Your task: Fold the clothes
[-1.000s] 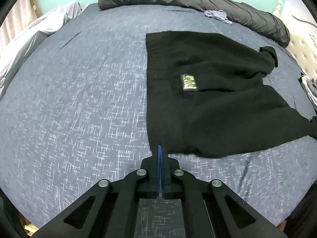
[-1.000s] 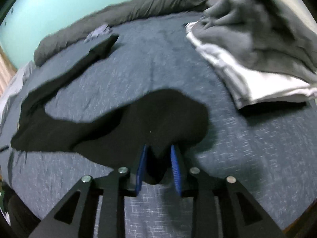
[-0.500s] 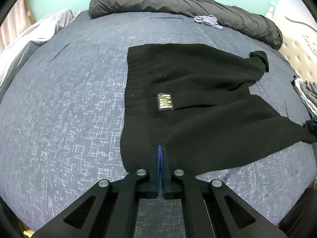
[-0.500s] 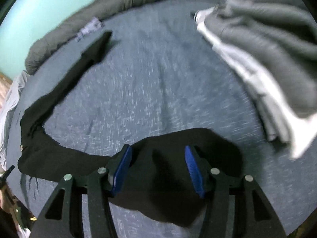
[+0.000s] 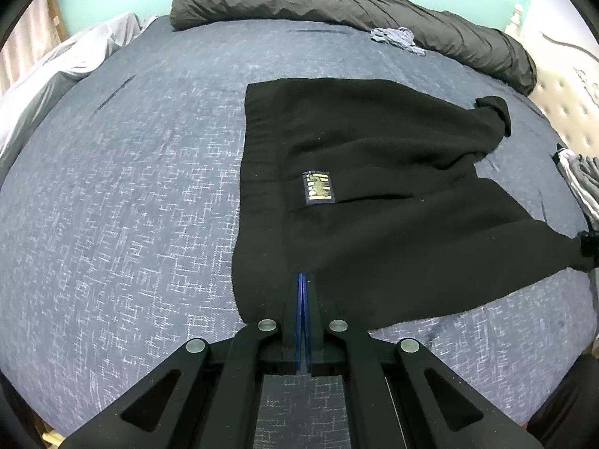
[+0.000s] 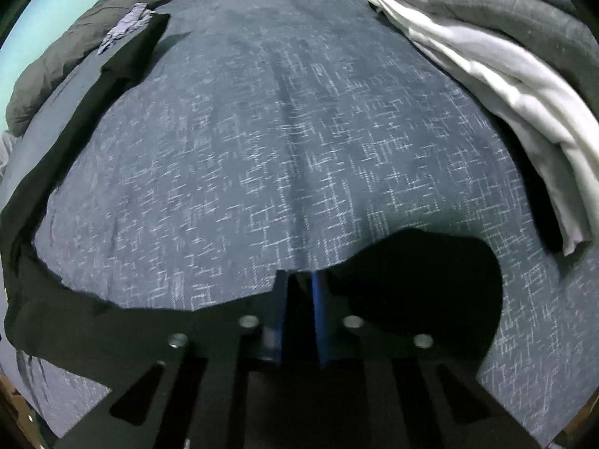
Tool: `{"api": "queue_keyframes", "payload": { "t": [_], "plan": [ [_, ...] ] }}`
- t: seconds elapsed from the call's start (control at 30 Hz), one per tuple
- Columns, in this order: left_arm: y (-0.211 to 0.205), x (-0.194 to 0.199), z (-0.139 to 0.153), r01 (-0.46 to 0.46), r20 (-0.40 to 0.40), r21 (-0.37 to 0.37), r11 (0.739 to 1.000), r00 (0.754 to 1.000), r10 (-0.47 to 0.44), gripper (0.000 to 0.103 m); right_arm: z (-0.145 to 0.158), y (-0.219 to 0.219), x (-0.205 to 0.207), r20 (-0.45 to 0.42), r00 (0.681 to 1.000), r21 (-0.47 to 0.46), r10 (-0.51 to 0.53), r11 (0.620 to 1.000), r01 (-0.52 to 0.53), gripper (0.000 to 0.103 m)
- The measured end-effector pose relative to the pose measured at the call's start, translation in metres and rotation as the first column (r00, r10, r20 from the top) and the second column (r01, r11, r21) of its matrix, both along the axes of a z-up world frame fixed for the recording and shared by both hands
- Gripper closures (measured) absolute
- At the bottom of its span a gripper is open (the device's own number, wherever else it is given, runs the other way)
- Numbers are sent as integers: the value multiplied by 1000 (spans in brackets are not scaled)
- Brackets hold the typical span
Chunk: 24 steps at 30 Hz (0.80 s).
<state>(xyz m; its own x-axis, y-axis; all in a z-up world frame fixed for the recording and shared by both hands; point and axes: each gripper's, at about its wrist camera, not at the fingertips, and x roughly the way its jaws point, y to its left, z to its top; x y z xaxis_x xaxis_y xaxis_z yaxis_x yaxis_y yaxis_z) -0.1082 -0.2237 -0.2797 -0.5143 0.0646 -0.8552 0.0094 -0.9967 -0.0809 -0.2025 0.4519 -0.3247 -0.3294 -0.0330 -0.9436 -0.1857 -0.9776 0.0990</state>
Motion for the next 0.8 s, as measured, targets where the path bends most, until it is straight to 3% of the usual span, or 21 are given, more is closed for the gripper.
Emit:
{"api": "queue_keyframes", "payload": {
  "t": [0.1,0.2,0.37,0.47,0.57,0.8],
  "plan": [
    [-2,3,7,-4,-13,5,1000,1000,4,103,26,1,6,-85,996,-12,-2,1000,1,95],
    [-3,7,17,-6,-31,7,1000,999,7,103,72,0,8,-233,972,-59,6,998,-21,95],
    [-7,18,27,-11,-52,13,1000,999,11,103,154,-21,17,-482,872,-59,88,989,-133,95],
    [-10,23,28,-20,-53,30,999,998,22,103,170,-26,27,-524,841,-50,136,981,-190,95],
    [-12,27,29,-26,-56,46,999,998,28,103,147,-21,36,-451,878,-33,161,980,-197,95],
    [-13,32,25,-25,-45,57,998,999,28,103,44,19,78,-213,972,-95,93,989,-116,94]
  ]
}}
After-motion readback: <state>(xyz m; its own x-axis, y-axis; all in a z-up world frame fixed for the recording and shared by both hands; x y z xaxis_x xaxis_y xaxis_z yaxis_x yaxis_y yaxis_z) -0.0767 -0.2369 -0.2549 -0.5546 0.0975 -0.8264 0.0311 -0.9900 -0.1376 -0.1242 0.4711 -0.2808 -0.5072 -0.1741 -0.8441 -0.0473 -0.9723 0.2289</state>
